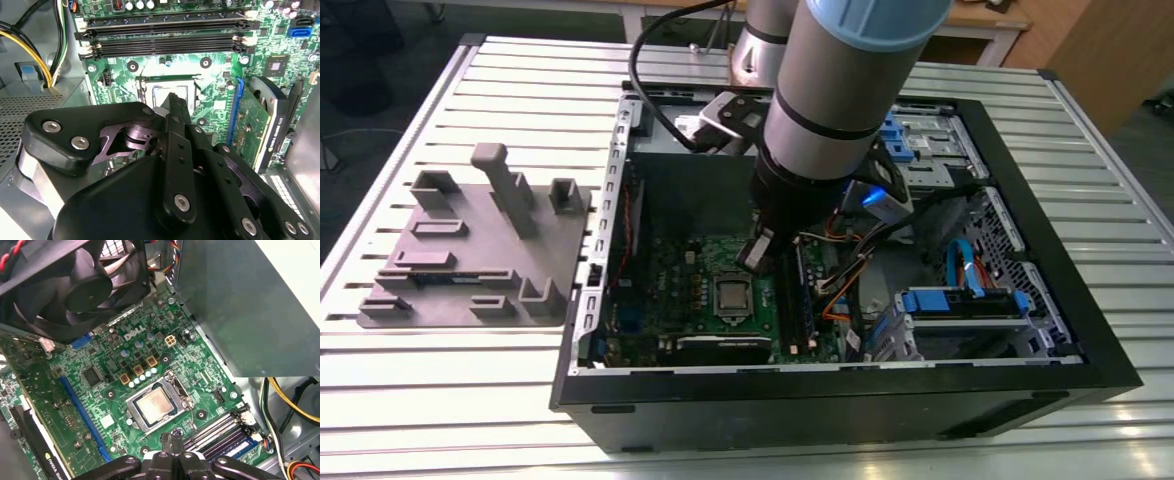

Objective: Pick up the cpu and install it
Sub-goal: 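Close the cpu cover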

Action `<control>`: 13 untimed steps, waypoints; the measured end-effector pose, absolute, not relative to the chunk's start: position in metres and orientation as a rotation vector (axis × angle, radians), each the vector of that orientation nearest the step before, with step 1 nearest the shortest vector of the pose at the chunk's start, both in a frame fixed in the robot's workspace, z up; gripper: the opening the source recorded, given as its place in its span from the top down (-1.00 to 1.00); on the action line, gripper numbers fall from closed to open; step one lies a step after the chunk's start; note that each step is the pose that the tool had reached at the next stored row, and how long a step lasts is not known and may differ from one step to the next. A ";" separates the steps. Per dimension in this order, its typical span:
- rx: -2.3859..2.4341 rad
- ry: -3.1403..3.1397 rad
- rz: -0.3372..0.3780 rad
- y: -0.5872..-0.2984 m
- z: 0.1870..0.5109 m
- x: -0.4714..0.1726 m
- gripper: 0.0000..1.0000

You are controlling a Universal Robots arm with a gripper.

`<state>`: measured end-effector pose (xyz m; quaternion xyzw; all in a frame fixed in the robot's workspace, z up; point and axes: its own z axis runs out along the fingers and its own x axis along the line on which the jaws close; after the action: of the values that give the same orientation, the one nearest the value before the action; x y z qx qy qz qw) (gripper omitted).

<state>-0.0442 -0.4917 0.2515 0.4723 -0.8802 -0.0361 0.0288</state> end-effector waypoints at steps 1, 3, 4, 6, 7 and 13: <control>1.457 -2.716 -0.113 -0.491 0.251 -0.044 0.80; 1.458 -2.717 -0.114 -0.488 0.250 -0.045 0.80; 1.458 -2.717 -0.115 -0.485 0.249 -0.045 0.80; 1.458 -2.717 -0.117 -0.481 0.249 -0.045 0.80; 1.458 -2.717 -0.117 -0.480 0.248 -0.046 0.80; 1.458 -2.718 -0.119 -0.476 0.248 -0.046 0.80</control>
<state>-0.0463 -0.4763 0.2481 0.4723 -0.8802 -0.0387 0.0274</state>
